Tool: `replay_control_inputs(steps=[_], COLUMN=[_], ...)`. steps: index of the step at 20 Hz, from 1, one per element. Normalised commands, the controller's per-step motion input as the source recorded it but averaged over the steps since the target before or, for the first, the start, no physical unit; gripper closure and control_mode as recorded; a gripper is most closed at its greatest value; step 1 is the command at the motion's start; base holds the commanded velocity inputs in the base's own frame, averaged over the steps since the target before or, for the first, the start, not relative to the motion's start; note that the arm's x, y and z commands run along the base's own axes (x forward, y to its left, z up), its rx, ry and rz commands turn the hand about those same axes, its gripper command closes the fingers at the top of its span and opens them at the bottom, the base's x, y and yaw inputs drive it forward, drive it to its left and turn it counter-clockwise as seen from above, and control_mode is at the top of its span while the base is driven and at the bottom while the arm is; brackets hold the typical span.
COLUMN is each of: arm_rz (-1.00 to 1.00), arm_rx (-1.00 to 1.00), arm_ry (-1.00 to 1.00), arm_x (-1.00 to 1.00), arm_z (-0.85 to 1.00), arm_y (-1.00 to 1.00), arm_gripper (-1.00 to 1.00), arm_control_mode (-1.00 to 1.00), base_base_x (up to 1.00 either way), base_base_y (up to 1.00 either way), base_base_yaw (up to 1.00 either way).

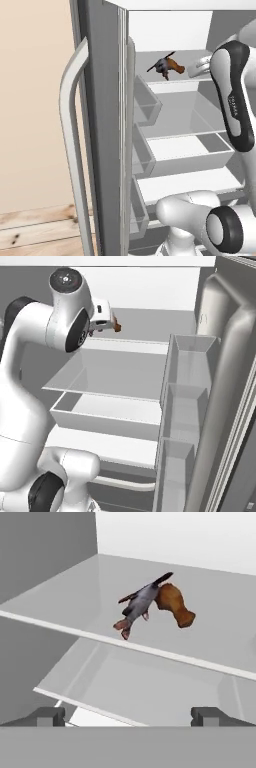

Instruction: Gather the carrot and potato from the fridge and place them on a tray on the dining counter. Then gather the fish and chicken drumstick from the fridge and place them on the other tray.

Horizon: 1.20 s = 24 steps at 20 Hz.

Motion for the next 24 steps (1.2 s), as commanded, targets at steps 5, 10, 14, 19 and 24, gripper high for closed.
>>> replay_control_inputs(steps=[5, 10, 14, 19, 24], arm_rz=[0.01, 0.00, 0.00, 0.00, 0.00], arm_rx=[-0.01, 0.00, 0.00, -0.01, -0.02], arm_ry=[0.00, 0.01, 0.05, 0.10, 0.13], arm_x=[0.79, 0.91, 0.85, 0.59, 0.39], arm_z=[-0.19, 0.00, 0.00, 0.00, -0.05], arm_y=[-0.14, -0.07, -0.05, -0.16, -0.11], arm_gripper=[-1.00, -1.00, -1.00, -1.00, -1.00], arm_control_mode=[-1.00, -1.00, -1.00, -1.00, -1.00], base_base_x=[0.00, 0.00, 0.00, 0.00, 0.00], base_base_y=[0.00, 0.00, 0.00, 0.00, 0.00], base_base_yaw=[0.00, 0.00, 0.00, 0.00, 0.00])
